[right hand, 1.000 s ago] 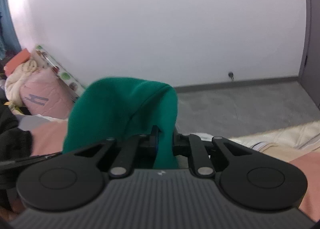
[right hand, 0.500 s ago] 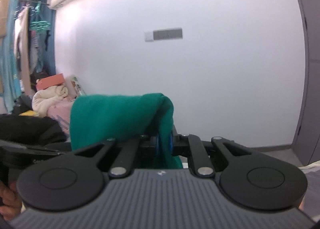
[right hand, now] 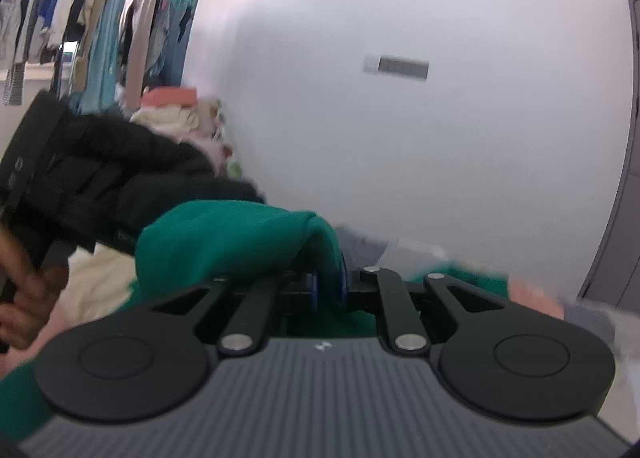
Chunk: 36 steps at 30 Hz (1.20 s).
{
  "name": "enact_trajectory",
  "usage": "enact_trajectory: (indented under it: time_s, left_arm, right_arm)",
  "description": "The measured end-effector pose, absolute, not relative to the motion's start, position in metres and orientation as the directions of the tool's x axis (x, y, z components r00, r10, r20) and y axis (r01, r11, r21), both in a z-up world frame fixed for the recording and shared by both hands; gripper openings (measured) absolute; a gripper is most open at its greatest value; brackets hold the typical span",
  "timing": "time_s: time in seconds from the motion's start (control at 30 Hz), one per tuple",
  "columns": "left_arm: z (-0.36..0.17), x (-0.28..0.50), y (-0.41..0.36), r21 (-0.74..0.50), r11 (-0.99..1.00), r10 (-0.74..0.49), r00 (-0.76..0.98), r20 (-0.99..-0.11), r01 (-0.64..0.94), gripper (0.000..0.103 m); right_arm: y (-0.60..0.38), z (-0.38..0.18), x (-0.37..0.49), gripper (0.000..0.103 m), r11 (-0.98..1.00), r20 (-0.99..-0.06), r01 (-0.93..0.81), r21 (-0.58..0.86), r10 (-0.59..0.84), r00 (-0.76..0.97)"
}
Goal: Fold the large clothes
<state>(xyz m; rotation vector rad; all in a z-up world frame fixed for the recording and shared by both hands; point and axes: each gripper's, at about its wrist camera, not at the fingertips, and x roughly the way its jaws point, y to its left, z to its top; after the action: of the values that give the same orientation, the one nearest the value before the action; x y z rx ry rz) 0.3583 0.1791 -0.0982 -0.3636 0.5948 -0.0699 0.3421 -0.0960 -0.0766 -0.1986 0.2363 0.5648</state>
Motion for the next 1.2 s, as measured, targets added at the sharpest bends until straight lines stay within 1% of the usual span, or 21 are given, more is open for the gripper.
enact_trajectory:
  time_s: [0.07, 0.1, 0.17, 0.2, 0.23, 0.3, 0.33, 0.37, 0.4, 0.43, 0.53, 0.6, 0.7, 0.87, 0.97, 1.07, 1.2]
  left_arm:
    - [-0.106, 0.351, 0.177, -0.353, 0.934, -0.168, 0.813, -0.558, -0.049, 0.005]
    - [-0.108, 0.345, 0.177, -0.364, 0.931, -0.19, 0.8, -0.569, -0.038, 0.006]
    - [-0.11, 0.345, 0.177, -0.387, 0.922, -0.22, 0.777, -0.59, -0.032, 0.01]
    - [-0.107, 0.342, 0.174, -0.383, 0.923, -0.223, 0.771, -0.596, -0.029, 0.02]
    - [-0.105, 0.336, 0.171, -0.379, 0.925, -0.223, 0.769, -0.599, -0.027, 0.037]
    - [-0.102, 0.328, 0.171, -0.387, 0.922, -0.23, 0.774, -0.59, -0.021, 0.055]
    - [-0.102, 0.317, 0.171, -0.4, 0.916, -0.234, 0.778, -0.583, -0.024, 0.055]
    - [-0.1, 0.311, 0.174, -0.413, 0.91, -0.233, 0.784, -0.575, -0.033, 0.056]
    - [-0.092, 0.307, 0.177, -0.425, 0.904, -0.233, 0.792, -0.564, -0.037, 0.059]
    - [-0.088, 0.301, 0.179, -0.438, 0.898, -0.235, 0.802, -0.549, -0.036, 0.062]
    - [-0.071, 0.287, 0.179, -0.435, 0.9, -0.224, 0.836, -0.5, -0.019, 0.064]
    - [-0.062, 0.281, 0.172, -0.4, 0.916, -0.196, 0.859, -0.472, -0.011, 0.066]
    - [-0.055, 0.279, 0.159, -0.352, 0.936, -0.173, 0.868, -0.465, -0.001, 0.066]
    - [-0.062, 0.291, 0.146, -0.356, 0.934, -0.207, 0.851, -0.483, 0.025, 0.067]
    - [-0.072, 0.299, 0.139, -0.359, 0.933, -0.222, 0.831, -0.51, 0.03, 0.067]
    - [-0.082, 0.308, 0.135, -0.348, 0.937, -0.219, 0.818, -0.531, 0.025, 0.067]
    - [-0.093, 0.317, 0.132, -0.344, 0.939, -0.203, 0.809, -0.551, 0.001, 0.067]
  right_arm:
    - [-0.096, -0.09, 0.332, 0.015, 0.829, -0.315, -0.552, -0.088, 0.502, 0.805]
    - [-0.097, -0.095, 0.329, 0.015, 0.833, -0.332, -0.548, -0.076, 0.498, 0.801]
    - [-0.101, -0.102, 0.322, 0.015, 0.838, -0.354, -0.545, -0.033, 0.5, 0.79]
    - [-0.103, -0.106, 0.321, 0.015, 0.839, -0.372, -0.545, -0.009, 0.503, 0.78]
    - [-0.106, -0.108, 0.32, 0.016, 0.841, -0.389, -0.541, 0.009, 0.502, 0.773]
    - [-0.117, -0.119, 0.31, 0.019, 0.845, -0.413, -0.532, 0.044, 0.501, 0.761]
    - [-0.12, -0.122, 0.309, 0.027, 0.845, -0.425, -0.53, 0.064, 0.504, 0.752]
    - [-0.126, -0.126, 0.301, 0.038, 0.845, -0.434, -0.528, 0.083, 0.507, 0.745]
    - [-0.133, -0.129, 0.296, 0.043, 0.847, -0.439, -0.523, 0.101, 0.509, 0.74]
    - [-0.14, -0.131, 0.293, 0.051, 0.846, -0.436, -0.518, 0.127, 0.516, 0.737]
    - [-0.147, -0.135, 0.283, 0.052, 0.843, -0.439, -0.511, 0.171, 0.529, 0.726]
    - [-0.148, -0.133, 0.279, 0.052, 0.842, -0.415, -0.505, 0.192, 0.536, 0.735]
    - [-0.148, -0.129, 0.278, 0.052, 0.84, -0.364, -0.499, 0.214, 0.542, 0.757]
    - [-0.147, -0.129, 0.287, 0.052, 0.836, -0.303, -0.486, 0.254, 0.546, 0.781]
    - [-0.147, -0.127, 0.293, 0.052, 0.825, -0.275, -0.489, 0.282, 0.558, 0.783]
    - [-0.145, -0.127, 0.301, 0.052, 0.818, -0.274, -0.488, 0.305, 0.566, 0.778]
    - [-0.14, -0.135, 0.311, 0.051, 0.817, -0.3, -0.49, 0.304, 0.57, 0.765]
